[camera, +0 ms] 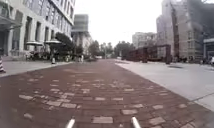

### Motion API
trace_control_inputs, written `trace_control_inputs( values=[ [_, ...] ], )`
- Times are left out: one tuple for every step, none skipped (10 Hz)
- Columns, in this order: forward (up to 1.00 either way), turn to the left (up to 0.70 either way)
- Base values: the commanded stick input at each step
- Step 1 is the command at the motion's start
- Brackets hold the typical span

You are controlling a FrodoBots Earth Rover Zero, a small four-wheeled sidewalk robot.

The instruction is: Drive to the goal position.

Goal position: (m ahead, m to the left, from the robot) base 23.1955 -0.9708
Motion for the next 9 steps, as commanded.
trace_control_inputs(
  values=[
    [0.70, 0.00],
    [0.70, 0.00],
    [0.70, 0.00],
    [0.70, 0.00],
    [0.70, 0.00],
    [0.70, 0.00],
    [0.70, 0.00],
    [0.70, 0.00],
    [0.70, 0.00]
  ],
)
